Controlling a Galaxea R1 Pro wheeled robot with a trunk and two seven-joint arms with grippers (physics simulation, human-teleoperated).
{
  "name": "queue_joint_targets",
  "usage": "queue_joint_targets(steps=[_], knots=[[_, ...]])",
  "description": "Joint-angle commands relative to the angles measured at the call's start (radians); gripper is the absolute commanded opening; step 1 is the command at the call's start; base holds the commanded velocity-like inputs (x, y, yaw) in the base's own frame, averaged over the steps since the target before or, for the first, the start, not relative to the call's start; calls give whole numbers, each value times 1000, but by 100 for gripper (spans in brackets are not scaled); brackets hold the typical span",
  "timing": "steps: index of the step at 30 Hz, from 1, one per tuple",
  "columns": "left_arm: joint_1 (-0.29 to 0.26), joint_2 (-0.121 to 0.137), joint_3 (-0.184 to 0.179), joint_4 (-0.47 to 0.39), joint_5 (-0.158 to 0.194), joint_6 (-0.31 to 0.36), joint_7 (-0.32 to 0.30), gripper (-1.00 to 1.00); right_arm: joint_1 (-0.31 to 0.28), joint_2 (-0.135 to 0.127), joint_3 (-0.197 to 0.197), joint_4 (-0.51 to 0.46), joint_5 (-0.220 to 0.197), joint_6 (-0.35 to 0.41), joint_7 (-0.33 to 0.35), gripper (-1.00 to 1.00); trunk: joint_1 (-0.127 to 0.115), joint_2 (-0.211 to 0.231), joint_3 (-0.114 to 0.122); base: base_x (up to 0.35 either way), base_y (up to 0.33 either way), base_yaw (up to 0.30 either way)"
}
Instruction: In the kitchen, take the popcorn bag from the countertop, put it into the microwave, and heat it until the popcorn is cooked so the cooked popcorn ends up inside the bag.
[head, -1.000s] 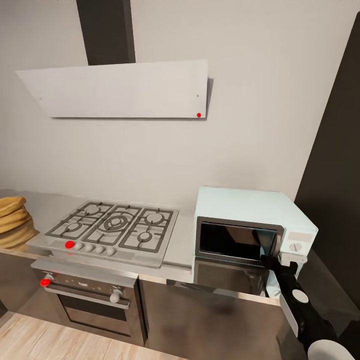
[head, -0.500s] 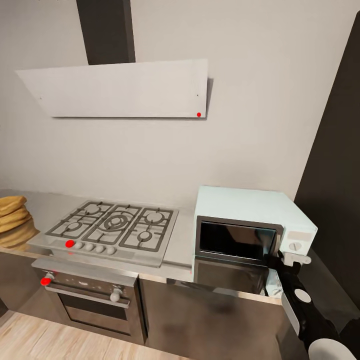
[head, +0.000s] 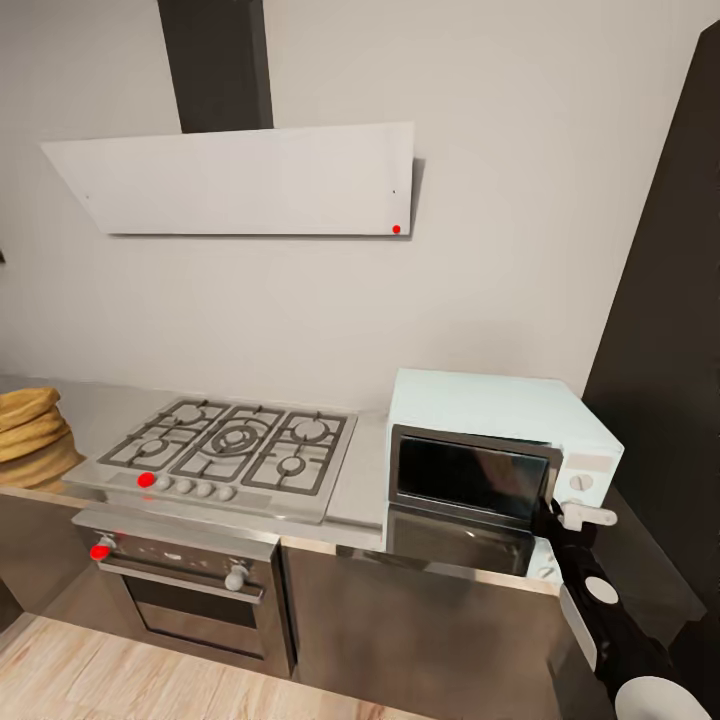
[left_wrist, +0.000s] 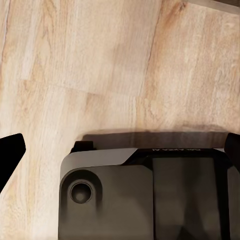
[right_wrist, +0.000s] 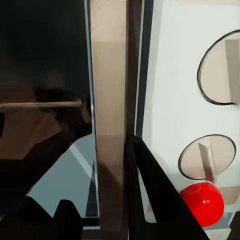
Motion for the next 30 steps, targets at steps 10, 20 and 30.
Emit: queue_joint_targets(steps=[10,20,30], knots=[[-1,0,1,1,0,-4,0,100,0,0,6,0,5,-4,5,-100,0,-1,0,-56,0,0],[-1,0,1,1,0,-4,0,100,1,2,9,-2,5,-4,5,-100,0,-1,0,-20,0,0],[-1,0,2,1,0,-4,0,100,1,2,12,-3,6,-3,5,-100,0,-1,0,-110,0,0]])
